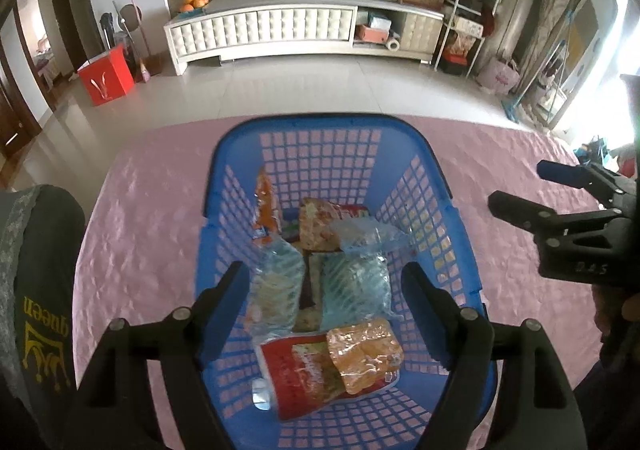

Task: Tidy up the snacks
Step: 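Move the open right gripper to the cream-cracker pack on the table, then grasp the cream-cracker pack with the right gripper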

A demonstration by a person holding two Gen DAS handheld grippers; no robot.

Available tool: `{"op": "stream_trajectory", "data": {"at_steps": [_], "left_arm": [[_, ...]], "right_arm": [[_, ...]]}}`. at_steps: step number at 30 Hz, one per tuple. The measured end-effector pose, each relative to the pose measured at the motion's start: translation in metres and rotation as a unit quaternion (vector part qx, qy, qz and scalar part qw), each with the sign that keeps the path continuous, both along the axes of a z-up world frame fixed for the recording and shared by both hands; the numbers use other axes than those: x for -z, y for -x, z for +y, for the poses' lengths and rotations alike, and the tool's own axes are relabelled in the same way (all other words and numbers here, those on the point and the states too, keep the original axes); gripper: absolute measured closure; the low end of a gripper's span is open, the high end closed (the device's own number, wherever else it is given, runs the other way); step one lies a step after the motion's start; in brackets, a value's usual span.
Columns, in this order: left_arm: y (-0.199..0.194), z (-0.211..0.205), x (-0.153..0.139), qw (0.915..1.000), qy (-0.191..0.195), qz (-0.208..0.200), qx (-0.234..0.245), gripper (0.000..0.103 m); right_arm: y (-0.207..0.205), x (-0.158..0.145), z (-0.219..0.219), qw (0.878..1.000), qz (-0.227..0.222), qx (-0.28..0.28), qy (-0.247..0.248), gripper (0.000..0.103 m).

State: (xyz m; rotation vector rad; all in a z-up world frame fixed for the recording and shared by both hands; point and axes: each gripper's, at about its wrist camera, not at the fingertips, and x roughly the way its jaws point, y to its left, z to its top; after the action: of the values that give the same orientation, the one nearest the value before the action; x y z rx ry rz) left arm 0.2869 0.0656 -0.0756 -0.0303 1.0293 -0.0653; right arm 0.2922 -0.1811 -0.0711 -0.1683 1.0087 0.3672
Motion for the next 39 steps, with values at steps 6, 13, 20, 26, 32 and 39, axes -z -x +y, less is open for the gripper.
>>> {"op": "stream_trajectory", "data": {"at_steps": [6,13,20,26,32,39], "left_arm": [[-0.004,-0.011,0.005,0.9999,-0.006,0.01,-0.001,0.027],[-0.01,-0.026,0.012,0.9991,-0.029,0.018,0.024,0.027],[-0.017,-0.029,0.025,0.9968,-0.07,0.033,0.023,0.027],[-0.025,-0.024,0.039,0.9957,-0.078,0.045,0.022,0.018],[-0.034,-0.011,0.051,0.9953,-0.063,0.072,0.016,0.014],[-0.042,-0.01,0.048,0.9924,-0.091,0.083,0.006,0.008]], "right_arm": [[0.003,0.008,-0.013,1.0,0.007,0.002,-0.002,0.007],[0.002,0.02,-0.022,1.0,0.018,0.005,-0.01,0.007],[-0.004,0.042,-0.028,0.999,0.041,0.006,-0.001,0.007],[-0.013,0.065,-0.028,0.998,0.069,0.007,0.007,0.007],[-0.018,0.092,-0.017,0.995,0.095,-0.005,0.008,0.007],[-0.024,0.116,-0.003,0.993,0.116,-0.029,0.011,0.007]]}}
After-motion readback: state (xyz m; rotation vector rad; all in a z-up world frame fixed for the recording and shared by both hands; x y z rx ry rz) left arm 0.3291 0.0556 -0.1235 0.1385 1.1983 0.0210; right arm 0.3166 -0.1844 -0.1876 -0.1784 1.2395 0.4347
